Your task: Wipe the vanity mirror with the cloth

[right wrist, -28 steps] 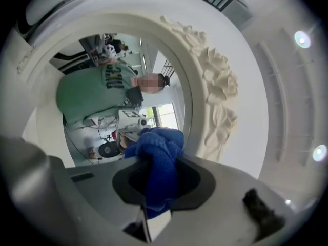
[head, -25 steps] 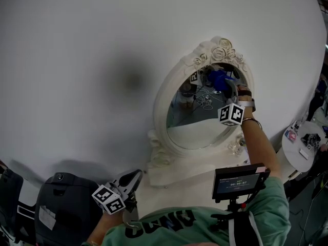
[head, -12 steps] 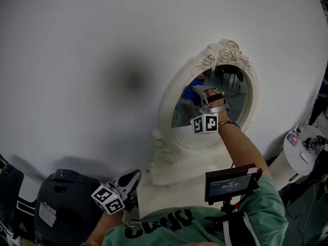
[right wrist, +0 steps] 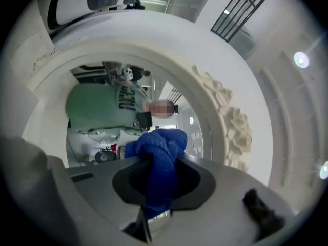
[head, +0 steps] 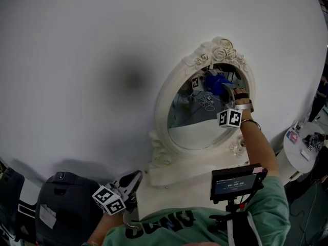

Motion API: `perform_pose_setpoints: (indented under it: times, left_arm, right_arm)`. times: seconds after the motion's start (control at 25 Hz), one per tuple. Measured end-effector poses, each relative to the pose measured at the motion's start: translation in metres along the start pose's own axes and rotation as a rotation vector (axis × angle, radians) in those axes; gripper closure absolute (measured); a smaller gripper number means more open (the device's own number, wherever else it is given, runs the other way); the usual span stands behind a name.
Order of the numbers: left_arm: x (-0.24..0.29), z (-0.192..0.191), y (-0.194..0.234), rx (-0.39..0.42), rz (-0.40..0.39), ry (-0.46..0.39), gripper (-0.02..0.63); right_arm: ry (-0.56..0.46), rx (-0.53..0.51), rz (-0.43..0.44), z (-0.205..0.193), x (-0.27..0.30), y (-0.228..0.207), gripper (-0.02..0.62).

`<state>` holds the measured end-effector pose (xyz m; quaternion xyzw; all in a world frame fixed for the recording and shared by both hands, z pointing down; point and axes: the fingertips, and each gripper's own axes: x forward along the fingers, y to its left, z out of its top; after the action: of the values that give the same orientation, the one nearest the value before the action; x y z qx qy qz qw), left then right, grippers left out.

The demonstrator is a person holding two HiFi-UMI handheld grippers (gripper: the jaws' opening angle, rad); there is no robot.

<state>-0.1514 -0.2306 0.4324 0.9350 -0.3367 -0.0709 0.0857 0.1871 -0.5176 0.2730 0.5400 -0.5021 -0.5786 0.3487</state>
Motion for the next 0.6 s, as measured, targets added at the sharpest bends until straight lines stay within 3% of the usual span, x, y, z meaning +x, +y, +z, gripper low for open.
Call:
perform_pose_setpoints:
  times: [0.24, 0.6]
  left_arm:
    - [0.008, 0.001, -0.007, 0.009, -0.009, 0.003, 0.6]
    - [0.003, 0.003, -0.015, 0.025, -0.017, -0.002, 0.6]
  right_arm:
    - [0.265, -0.018, 0.019, -0.125, -0.001, -0.007, 0.528]
    - [0.361, 0.02, 0.055, -0.132, -0.004, -0.009, 0.526]
